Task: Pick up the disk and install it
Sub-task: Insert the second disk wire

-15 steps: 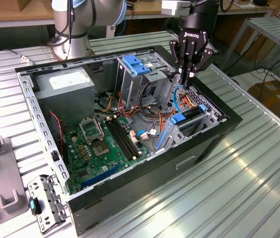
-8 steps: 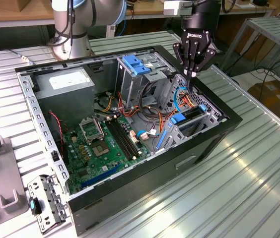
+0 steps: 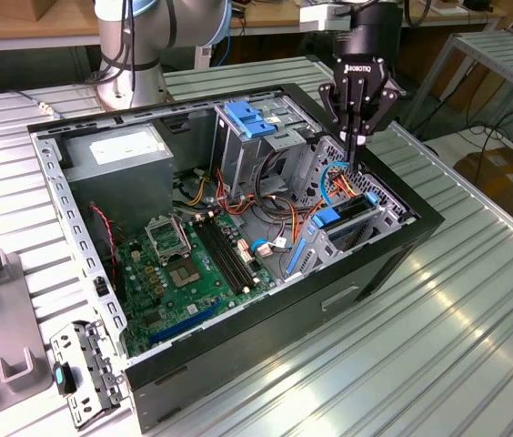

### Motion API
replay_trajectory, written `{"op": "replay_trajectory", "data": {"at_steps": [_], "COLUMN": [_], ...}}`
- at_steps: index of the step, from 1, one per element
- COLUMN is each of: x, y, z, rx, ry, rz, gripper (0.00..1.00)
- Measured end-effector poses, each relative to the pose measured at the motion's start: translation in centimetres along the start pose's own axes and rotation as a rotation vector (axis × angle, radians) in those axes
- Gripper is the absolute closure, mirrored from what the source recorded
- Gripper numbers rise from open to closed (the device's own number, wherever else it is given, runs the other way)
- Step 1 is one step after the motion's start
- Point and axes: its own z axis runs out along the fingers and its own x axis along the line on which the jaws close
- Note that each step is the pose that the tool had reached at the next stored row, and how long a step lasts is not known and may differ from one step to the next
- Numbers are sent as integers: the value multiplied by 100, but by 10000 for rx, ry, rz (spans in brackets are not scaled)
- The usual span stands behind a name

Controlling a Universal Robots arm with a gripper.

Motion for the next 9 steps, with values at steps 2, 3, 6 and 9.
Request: {"op": "replay_trajectory", "data": {"at_steps": [2,3,6,9], "x": [-11,-18,-47,-52], "y": [-1,-1,-4,-6], "z": [3,1,20,26], "rx": [-1,-1,-1,-1], "ry": [3,3,3,6], "rz": [3,3,3,3], "gripper": [81,81,75,83]}}
